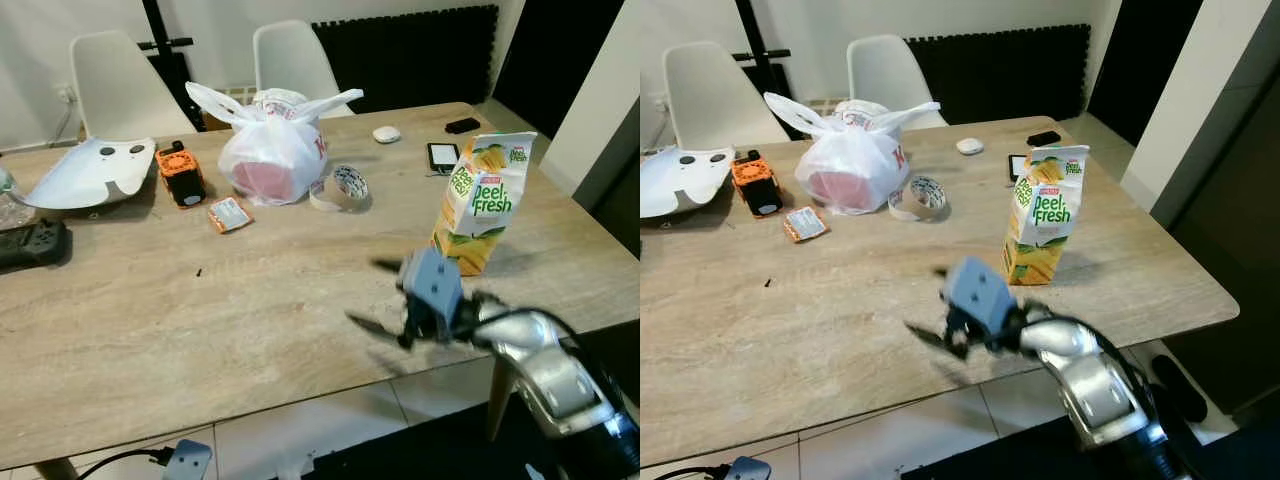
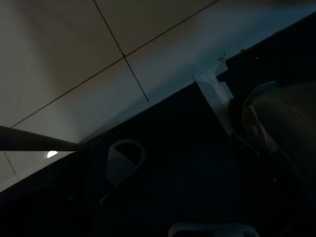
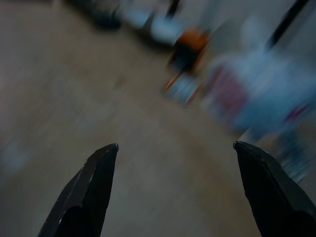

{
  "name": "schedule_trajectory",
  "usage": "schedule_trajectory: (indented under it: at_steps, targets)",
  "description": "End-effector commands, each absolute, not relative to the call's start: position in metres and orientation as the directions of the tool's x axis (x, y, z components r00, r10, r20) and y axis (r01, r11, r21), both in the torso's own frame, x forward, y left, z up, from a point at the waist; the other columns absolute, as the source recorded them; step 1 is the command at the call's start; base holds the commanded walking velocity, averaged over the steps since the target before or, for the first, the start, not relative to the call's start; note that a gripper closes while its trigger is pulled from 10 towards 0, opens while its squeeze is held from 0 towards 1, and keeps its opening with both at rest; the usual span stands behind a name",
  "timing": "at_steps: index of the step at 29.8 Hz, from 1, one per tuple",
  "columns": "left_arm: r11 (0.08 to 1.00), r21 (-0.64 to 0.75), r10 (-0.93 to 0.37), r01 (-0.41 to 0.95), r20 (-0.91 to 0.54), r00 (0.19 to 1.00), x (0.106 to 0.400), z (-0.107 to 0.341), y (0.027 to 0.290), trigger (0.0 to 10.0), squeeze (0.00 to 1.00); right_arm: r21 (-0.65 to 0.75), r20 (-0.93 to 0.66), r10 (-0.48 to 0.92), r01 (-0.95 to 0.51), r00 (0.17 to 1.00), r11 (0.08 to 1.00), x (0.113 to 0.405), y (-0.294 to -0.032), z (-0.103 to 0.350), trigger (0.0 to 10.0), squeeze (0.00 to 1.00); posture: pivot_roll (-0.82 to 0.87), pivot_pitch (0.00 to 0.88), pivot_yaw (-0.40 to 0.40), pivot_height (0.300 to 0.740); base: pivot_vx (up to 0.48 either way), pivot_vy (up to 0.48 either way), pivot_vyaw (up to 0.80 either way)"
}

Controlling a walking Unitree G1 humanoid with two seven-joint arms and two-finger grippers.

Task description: Restocking fridge

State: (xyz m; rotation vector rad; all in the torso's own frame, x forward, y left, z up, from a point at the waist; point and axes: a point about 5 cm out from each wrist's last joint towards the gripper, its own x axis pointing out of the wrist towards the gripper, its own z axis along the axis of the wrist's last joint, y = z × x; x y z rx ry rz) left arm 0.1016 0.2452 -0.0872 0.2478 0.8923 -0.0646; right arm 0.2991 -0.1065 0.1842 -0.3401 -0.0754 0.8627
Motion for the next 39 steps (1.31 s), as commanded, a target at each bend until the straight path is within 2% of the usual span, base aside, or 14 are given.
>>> schedule_trajectory:
  at_steps: [1, 3, 5, 6, 7, 9, 11, 14, 19, 26, 36, 39]
  targets:
    - [0.961, 0.203, 0.049, 0.186, -0.792, 0.609, 0.097, -0.087, 0.252, 10.0, 0.0, -0.344, 0.038, 0.686, -0.635, 0.726, 0.692, 0.31, -0.115, 0.204, 10.0, 0.0, 0.06, 0.0, 0.035, 0.74, 0.0, 0.0, 0.0]
    - [0.959, 0.204, 0.045, 0.195, -0.794, 0.607, 0.097, -0.087, 0.252, 10.0, 0.0, -0.343, 0.138, 0.592, -0.523, 0.794, 0.781, 0.327, -0.116, 0.22, 10.0, 0.0, 0.05, 0.0, 0.042, 0.74, 0.0, 0.0, 0.0]
    - [0.958, 0.204, 0.042, 0.2, -0.794, 0.606, 0.098, -0.087, 0.252, 10.0, 0.0, -0.349, 0.198, 0.524, -0.44, 0.828, 0.827, 0.338, -0.114, 0.23, 10.0, 0.0, 0.05, 0.0, 0.042, 0.74, 0.0, 0.0, 0.0]
    - [0.958, 0.204, 0.042, 0.2, -0.794, 0.606, 0.098, -0.087, 0.252, 10.0, 0.0, -0.349, 0.198, 0.524, -0.44, 0.828, 0.827, 0.338, -0.114, 0.23, 10.0, 0.0, 0.05, 0.0, 0.042, 0.74, 0.0, 0.0, 0.0]
    - [0.958, 0.204, 0.041, 0.2, -0.792, 0.609, 0.098, -0.086, 0.252, 10.0, 0.0, -0.296, 0.31, 0.446, -0.36, 0.84, 0.885, 0.346, -0.112, 0.252, 10.0, 0.0, 0.05, 0.0, 0.045, 0.74, 0.0, 0.0, 0.0]
    - [0.958, 0.203, 0.04, 0.2, -0.791, 0.611, 0.098, -0.086, 0.252, 10.0, 0.0, -0.273, 0.352, 0.413, -0.329, 0.84, 0.904, 0.349, -0.111, 0.262, 10.0, 0.0, 0.05, 0.0, 0.045, 0.74, 0.0, 0.0, 0.0]
    - [0.959, 0.202, 0.039, 0.199, -0.789, 0.613, 0.098, -0.086, 0.252, 10.0, 0.0, -0.24, 0.435, 0.31, -0.222, 0.845, 0.945, 0.354, -0.117, 0.281, 10.0, 0.0, 0.05, 0.0, 0.04, 0.74, 0.0, 0.0, 0.0]
    - [0.959, 0.2, 0.037, 0.2, -0.789, 0.613, 0.098, -0.086, 0.251, 10.0, 0.0, -0.179, 0.462, 0.153, -0.077, 0.873, 0.981, 0.362, -0.133, 0.293, 10.0, 0.0, 0.06, 0.0, 0.035, 0.74, 0.0, 0.0, 0.0]
    - [0.96, 0.2, 0.04, 0.195, -0.789, 0.613, 0.097, -0.087, 0.25, 10.0, 0.0, -0.092, 0.437, -0.077, 0.13, 0.896, 0.987, 0.373, -0.164, 0.285, 10.0, 0.0, 0.07, 0.0, 0.032, 0.74, 0.0, 0.0, 0.0]
    - [0.959, 0.209, 0.05, 0.192, -0.79, 0.611, 0.096, -0.087, 0.251, 10.0, 0.0, -0.06, 0.34, -0.142, 0.172, 0.93, 0.983, 0.378, -0.169, 0.263, 10.0, 0.0, 0.07, 0.0, 0.034, 0.74, 0.0, 0.0, 0.0]
    - [0.959, 0.207, 0.048, 0.192, -0.789, 0.613, 0.096, -0.087, 0.252, 10.0, 0.0, -0.003, 0.22, -0.112, 0.115, 0.969, 0.993, 0.386, -0.164, 0.24, 10.0, 0.0, 0.07, 0.0, 0.032, 0.74, 0.0, 0.0, 0.0]
    - [0.96, 0.205, 0.047, 0.19, -0.788, 0.614, 0.096, -0.086, 0.253, 10.0, 0.0, 0.001, 0.181, -0.13, 0.132, 0.975, 0.991, 0.389, -0.17, 0.231, 10.0, 0.0, 0.07, 0.0, 0.032, 0.74, 0.0, 0.0, 0.0]
